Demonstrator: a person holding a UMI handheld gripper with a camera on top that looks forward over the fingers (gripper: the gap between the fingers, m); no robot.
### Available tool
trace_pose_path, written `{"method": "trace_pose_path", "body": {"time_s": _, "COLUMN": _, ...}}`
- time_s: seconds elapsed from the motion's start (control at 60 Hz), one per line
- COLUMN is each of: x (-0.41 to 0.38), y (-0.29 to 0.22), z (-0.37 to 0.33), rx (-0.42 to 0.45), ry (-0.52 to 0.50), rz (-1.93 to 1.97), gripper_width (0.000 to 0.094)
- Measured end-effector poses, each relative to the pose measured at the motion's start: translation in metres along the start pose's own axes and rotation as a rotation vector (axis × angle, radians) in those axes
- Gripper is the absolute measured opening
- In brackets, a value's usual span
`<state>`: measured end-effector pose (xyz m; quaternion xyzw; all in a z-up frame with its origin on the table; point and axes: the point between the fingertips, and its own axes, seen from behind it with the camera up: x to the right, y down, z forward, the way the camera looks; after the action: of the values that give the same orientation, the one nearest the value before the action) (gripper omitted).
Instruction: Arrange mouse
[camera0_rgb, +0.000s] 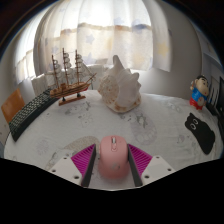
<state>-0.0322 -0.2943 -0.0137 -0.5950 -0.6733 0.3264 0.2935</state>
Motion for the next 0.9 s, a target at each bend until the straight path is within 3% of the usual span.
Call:
{"method": "trace_pose_path", "body": {"time_s": 0.033, "x": 0.002, "y": -0.001, "z": 0.001, "rx": 0.002, "ry": 0.004, "rz": -0.006, "gripper_width": 0.0484}}
{"method": "trace_pose_path", "body": {"time_s": 0.133, "x": 0.002, "y": -0.004, "z": -0.001, "rx": -0.009, "ry": -0.011, "rz": -0.033, "gripper_width": 0.0442}}
{"method": "trace_pose_path", "body": {"time_s": 0.35, "x": 0.045, "y": -0.07, "z": -0.047, "rx": 0.045, "ry": -0.054, "rz": 0.022, "gripper_width": 0.0401}}
{"method": "trace_pose_path", "body": {"time_s": 0.583, "x": 0.228, "y": -0.148, "z": -0.07, "rx": 0.149, "ry": 0.074, "rz": 0.067, "gripper_width": 0.0399}}
{"method": "trace_pose_path", "body": {"time_s": 0.717, "x": 0.336, "y": -0.132, "z": -0.048, "rx": 0.134, "ry": 0.157, "rz": 0.053, "gripper_width": 0.0398}}
{"method": "trace_pose_path", "body": {"time_s": 0.9, "x": 0.414, "y": -0.054, "z": -0.007, "rx": 0.033, "ry": 0.194, "rz": 0.07, "gripper_width": 0.0399}}
